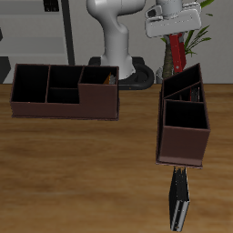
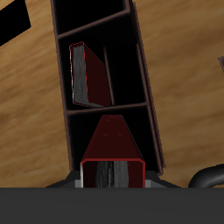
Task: Place the orange book into the back desk caddy's right compartment and place the left red book into the left desk caddy's back compartment and place the right red book into the left desk caddy's left compartment
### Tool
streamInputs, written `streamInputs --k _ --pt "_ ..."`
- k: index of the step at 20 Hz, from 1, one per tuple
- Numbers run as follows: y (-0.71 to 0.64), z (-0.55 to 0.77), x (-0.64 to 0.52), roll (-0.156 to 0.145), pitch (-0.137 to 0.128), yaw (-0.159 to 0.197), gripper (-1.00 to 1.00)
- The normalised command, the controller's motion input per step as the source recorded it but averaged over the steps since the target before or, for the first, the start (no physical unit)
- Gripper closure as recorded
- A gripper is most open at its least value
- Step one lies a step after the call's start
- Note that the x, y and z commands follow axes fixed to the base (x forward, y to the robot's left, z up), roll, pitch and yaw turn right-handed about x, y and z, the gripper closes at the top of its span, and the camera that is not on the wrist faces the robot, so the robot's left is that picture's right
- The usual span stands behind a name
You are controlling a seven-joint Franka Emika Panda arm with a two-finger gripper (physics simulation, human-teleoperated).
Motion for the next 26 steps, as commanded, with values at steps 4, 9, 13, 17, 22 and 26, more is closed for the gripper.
streamInputs --k 4,9,13,17,22,26 --pt "0.10 -0.19 0.02 -0.003 0.057 -0.001 1.00" --pt "0.09 -0.19 -0.06 0.013 0.054 0.020 1.00" --pt "0.00 -0.17 0.13 -0.003 0.053 -0.015 1.00" --pt "0.00 -0.31 0.12 -0.005 0.056 0.010 1.00" --pt "-0.07 -0.34 0.11 -0.017 0.074 -0.008 1.00" --pt "-0.05 -0.10 0.00 -0.013 -0.050 0.068 -1.00"
